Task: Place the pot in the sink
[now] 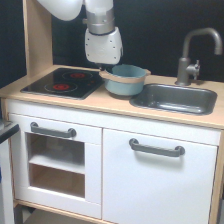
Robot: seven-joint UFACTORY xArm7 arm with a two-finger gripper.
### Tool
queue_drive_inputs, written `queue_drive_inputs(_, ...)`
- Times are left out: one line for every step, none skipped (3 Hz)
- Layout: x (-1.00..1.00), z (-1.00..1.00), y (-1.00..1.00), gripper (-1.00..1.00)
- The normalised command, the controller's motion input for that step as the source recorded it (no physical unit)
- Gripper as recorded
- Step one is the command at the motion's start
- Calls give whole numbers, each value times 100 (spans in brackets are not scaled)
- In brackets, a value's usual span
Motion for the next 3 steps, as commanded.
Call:
queue_drive_inputs(100,-52,7,-92)
queue_drive_inputs(100,100,-59,79)
queue_drive_inputs(100,87,-52,34)
